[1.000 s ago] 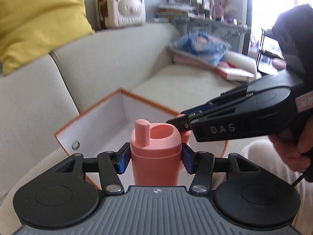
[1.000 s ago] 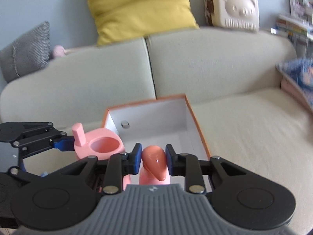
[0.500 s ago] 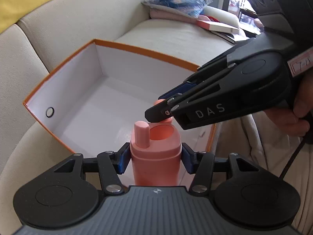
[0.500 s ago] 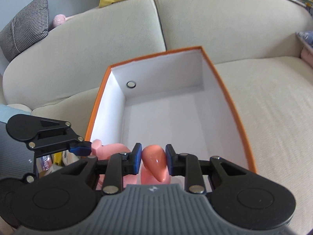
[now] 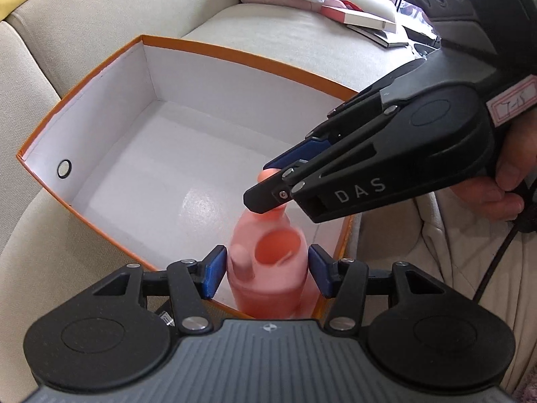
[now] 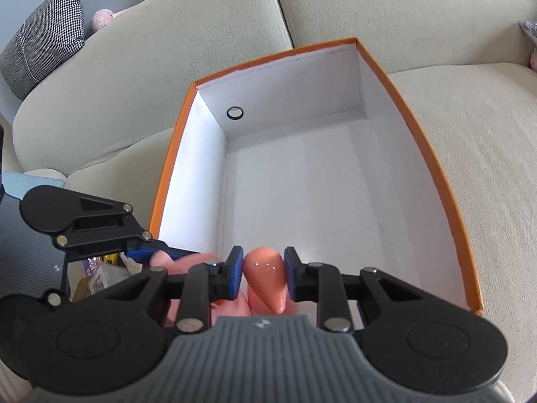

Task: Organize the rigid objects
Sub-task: 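Lower the cup into the box with the left tool while the right tool drops the bottle in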

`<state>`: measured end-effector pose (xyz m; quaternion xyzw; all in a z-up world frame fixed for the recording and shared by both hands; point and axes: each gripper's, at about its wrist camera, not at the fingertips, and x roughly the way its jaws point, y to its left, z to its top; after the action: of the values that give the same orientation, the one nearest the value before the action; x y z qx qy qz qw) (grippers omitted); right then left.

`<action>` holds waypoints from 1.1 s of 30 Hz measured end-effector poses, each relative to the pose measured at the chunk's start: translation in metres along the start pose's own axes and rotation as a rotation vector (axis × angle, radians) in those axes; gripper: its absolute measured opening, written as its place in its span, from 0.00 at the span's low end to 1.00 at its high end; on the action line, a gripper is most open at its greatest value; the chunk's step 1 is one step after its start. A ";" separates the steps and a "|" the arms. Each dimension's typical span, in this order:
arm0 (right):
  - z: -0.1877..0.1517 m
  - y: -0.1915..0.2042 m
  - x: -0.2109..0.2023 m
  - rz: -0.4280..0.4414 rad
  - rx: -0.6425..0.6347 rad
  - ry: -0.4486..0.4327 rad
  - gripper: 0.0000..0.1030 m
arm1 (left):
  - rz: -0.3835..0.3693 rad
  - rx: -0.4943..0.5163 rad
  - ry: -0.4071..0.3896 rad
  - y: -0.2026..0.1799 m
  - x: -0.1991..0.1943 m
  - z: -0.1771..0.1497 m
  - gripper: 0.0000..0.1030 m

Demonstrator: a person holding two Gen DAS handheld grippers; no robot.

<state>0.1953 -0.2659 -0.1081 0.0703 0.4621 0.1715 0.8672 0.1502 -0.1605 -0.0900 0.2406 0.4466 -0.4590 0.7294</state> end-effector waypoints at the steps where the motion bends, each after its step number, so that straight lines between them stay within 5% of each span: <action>1: -0.001 0.000 0.000 0.000 0.001 0.003 0.26 | 0.000 0.001 -0.002 0.000 0.000 0.000 0.60; 14: 0.000 -0.003 0.003 0.002 0.010 0.025 0.26 | -0.006 -0.107 -0.083 0.006 -0.024 -0.009 0.65; 21: 0.003 -0.009 -0.004 -0.031 0.037 0.018 0.26 | 0.001 -0.318 -0.196 0.025 -0.055 -0.021 0.65; 26: 0.005 -0.011 -0.007 -0.014 0.038 0.033 0.26 | 0.052 -0.500 -0.156 0.041 -0.052 -0.032 0.57; 33: 0.005 0.001 -0.005 0.007 -0.061 0.103 0.26 | 0.012 -0.693 -0.177 0.056 -0.044 -0.041 0.48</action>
<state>0.1964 -0.2671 -0.1008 0.0363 0.5004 0.1918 0.8435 0.1740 -0.0841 -0.0748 -0.0592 0.5093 -0.2953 0.8062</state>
